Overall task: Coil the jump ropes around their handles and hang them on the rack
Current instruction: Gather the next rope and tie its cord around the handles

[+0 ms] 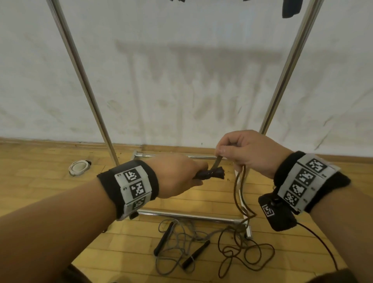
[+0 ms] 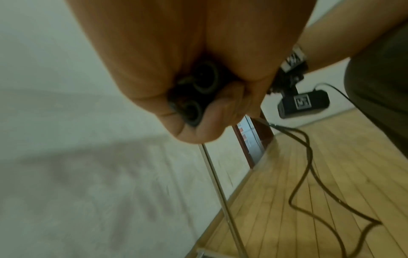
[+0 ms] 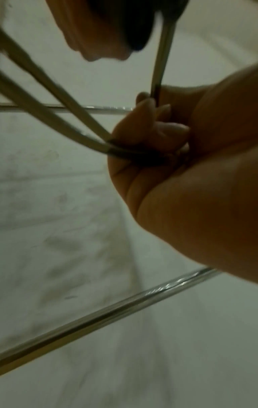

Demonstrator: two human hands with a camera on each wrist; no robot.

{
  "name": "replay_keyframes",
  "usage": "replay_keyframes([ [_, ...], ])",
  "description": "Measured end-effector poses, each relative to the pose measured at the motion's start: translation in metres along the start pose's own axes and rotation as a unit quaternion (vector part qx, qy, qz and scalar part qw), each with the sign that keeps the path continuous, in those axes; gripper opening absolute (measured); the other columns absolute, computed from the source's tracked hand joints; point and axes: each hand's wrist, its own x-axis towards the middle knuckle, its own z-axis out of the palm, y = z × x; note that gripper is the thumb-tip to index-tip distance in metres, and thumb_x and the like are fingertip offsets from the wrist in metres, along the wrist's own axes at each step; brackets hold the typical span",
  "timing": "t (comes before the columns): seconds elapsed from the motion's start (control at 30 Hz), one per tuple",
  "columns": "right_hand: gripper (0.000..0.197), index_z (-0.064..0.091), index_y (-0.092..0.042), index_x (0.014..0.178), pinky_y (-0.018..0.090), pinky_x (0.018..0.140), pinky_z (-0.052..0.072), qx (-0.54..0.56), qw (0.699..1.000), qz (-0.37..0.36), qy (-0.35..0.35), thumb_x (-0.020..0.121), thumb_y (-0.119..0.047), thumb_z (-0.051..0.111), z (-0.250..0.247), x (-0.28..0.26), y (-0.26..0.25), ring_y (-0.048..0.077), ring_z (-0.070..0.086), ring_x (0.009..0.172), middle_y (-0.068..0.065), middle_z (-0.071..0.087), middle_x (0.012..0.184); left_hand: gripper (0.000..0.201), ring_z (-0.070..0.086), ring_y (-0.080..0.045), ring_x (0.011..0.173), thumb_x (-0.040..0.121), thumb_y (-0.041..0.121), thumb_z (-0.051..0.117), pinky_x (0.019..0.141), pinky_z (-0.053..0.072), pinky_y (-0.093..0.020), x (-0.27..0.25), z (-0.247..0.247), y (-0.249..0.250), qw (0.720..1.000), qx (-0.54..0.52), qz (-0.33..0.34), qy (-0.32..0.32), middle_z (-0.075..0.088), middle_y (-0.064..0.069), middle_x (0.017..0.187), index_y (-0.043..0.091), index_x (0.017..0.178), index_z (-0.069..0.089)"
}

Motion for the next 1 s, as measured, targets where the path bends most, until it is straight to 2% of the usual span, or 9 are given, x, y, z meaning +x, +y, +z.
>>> replay_keyframes([
  [0.1, 0.035, 0.065, 0.005, 0.099, 0.026, 0.057, 0.051, 0.161, 0.986, 0.045, -0.009, 0.103, -0.028, 0.054, 0.011, 0.000, 0.008, 0.017, 0.046, 0.053, 0.004, 0.045, 0.060, 0.008, 0.057, -0.001, 0.068, 0.106, 0.045, 0.055, 0.055, 0.034, -0.016, -0.003, -0.006, -0.003, 0.990, -0.102, 0.007, 0.094, 0.061, 0.014, 0.082, 0.042, 0.113, 0.051],
  [0.2, 0.038, 0.062, -0.002, 0.097, 0.030, 0.054, 0.044, 0.257, 0.962, 0.085, -0.020, 0.107, -0.034, 0.046, 0.024, 0.000, 0.007, 0.016, 0.033, 0.054, 0.002, 0.035, 0.063, 0.019, 0.057, 0.008, 0.062, 0.105, 0.043, 0.057, 0.049, 0.034, -0.015, 0.000, -0.010, -0.014, 0.969, -0.175, -0.040, 0.168, 0.058, 0.011, 0.073, 0.044, 0.089, 0.049],
  [0.3, 0.033, 0.065, -0.016, 0.103, 0.030, 0.056, 0.044, 0.024, 0.996, 0.082, -0.038, 0.108, -0.039, 0.042, 0.031, -0.004, -0.004, 0.017, 0.047, 0.058, -0.001, 0.053, 0.072, 0.013, 0.054, -0.004, 0.060, 0.107, 0.036, 0.053, 0.053, 0.033, -0.022, 0.009, -0.011, -0.024, 0.967, -0.153, -0.122, 0.162, 0.058, 0.009, 0.077, 0.036, 0.094, 0.052],
  [0.37, 0.028, 0.064, -0.025, 0.103, 0.033, 0.070, 0.049, -0.210, 0.975, 0.029, -0.067, 0.107, -0.042, 0.042, 0.031, -0.009, -0.012, 0.015, 0.058, 0.075, -0.004, 0.063, 0.086, 0.011, 0.052, -0.007, 0.067, 0.109, 0.030, 0.050, 0.054, 0.034, -0.025, 0.014, -0.007, -0.026, 0.974, -0.098, -0.166, 0.121, 0.056, 0.008, 0.082, 0.025, 0.115, 0.058],
  [0.53, 0.026, 0.067, -0.029, 0.089, 0.025, 0.060, 0.040, -0.279, 0.960, -0.031, -0.018, 0.102, -0.045, 0.051, 0.012, -0.014, -0.028, 0.006, 0.054, 0.065, -0.008, 0.059, 0.073, 0.032, 0.054, -0.011, 0.070, 0.108, 0.017, 0.051, 0.055, 0.038, -0.026, 0.011, 0.003, -0.005, 0.989, 0.059, -0.134, -0.028, 0.057, 0.007, 0.085, 0.030, 0.137, 0.053],
  [0.7, 0.023, 0.072, -0.023, 0.084, 0.031, 0.060, 0.044, -0.111, 0.994, -0.010, 0.007, 0.096, -0.040, 0.064, -0.001, -0.013, -0.014, 0.011, 0.052, 0.054, -0.006, 0.060, 0.064, 0.021, 0.053, -0.009, 0.068, 0.112, 0.032, 0.047, 0.056, 0.035, -0.026, 0.006, 0.004, 0.019, 0.997, 0.064, -0.011, -0.030, 0.055, 0.008, 0.083, 0.034, 0.132, 0.047],
  [0.83, 0.029, 0.066, -0.006, 0.085, 0.033, 0.047, 0.040, 0.115, 0.993, 0.034, -0.005, 0.103, -0.027, 0.058, 0.011, -0.012, -0.003, 0.028, 0.045, 0.052, 0.018, 0.051, 0.068, 0.008, 0.056, -0.002, 0.065, 0.109, 0.043, 0.049, 0.055, 0.034, -0.016, -0.001, -0.004, 0.022, 0.997, -0.039, 0.045, 0.051, 0.055, 0.015, 0.076, 0.042, 0.116, 0.049],
  [0.93, 0.028, 0.063, -0.009, 0.088, 0.028, 0.040, 0.034, 0.299, 0.950, 0.088, 0.008, 0.107, -0.025, 0.049, 0.026, -0.007, -0.002, 0.016, 0.033, 0.046, 0.004, 0.043, 0.060, 0.019, 0.058, 0.013, 0.071, 0.105, 0.045, 0.057, 0.051, 0.040, -0.013, -0.002, -0.011, 0.016, 0.977, -0.154, 0.020, 0.147, 0.060, 0.013, 0.074, 0.049, 0.089, 0.046],
  [1.0, 0.033, 0.058, -0.011, 0.090, 0.029, 0.041, 0.033, 0.319, 0.940, 0.118, 0.018, 0.109, -0.034, 0.044, 0.035, -0.006, -0.001, 0.015, 0.031, 0.046, -0.002, 0.039, 0.059, 0.026, 0.058, 0.012, 0.065, 0.104, 0.038, 0.058, 0.054, 0.041, -0.009, 0.003, -0.017, 0.008, 0.959, -0.194, -0.011, 0.208, 0.059, 0.010, 0.071, 0.046, 0.083, 0.045],
])
